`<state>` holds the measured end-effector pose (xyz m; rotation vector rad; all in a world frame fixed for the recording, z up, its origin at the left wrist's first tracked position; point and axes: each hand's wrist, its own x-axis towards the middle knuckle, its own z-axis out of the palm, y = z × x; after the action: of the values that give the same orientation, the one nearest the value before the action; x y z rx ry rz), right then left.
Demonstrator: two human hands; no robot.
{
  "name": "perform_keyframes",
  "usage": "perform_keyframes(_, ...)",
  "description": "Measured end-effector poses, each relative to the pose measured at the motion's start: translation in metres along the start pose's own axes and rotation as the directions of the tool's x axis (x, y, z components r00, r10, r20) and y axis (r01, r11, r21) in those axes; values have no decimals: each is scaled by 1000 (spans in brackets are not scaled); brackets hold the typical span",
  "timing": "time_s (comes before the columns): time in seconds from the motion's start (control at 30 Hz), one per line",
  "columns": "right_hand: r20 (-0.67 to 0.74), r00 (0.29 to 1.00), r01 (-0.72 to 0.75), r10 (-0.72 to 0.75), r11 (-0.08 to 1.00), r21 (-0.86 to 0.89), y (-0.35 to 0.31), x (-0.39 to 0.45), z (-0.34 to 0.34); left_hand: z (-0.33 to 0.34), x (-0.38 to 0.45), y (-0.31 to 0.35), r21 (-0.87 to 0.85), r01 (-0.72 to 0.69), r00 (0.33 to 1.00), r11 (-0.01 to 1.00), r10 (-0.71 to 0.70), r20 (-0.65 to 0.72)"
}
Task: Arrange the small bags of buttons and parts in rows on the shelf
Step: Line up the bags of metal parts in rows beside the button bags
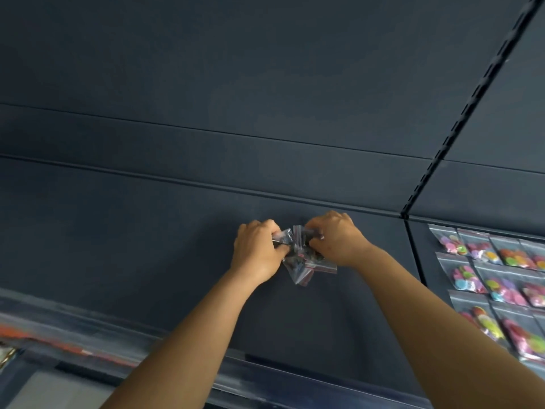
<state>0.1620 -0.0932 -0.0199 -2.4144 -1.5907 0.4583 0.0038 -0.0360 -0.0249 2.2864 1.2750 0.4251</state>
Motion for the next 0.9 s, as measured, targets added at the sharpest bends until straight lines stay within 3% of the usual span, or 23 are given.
perform_keyframes(0.17,-139,986,-49,90,960,276,-7,-17,-9,-8,-3,2,-416,62,998,907,-65,8)
perform_keyframes(0.33,-225,946,-41,234,775,631,-8,-39,-27,-15,1,22,-704,120,992,700,-68,102)
perform_keyframes(0.6,-250,885,60,392,438,897,16,-75,-52,0,-5,82,-798,56,976,600,134,170)
perform_keyframes(0.9,-240,850,85,469,328,941,85,-147,-76,45,-31,174,-789,-29,922,614,321,215)
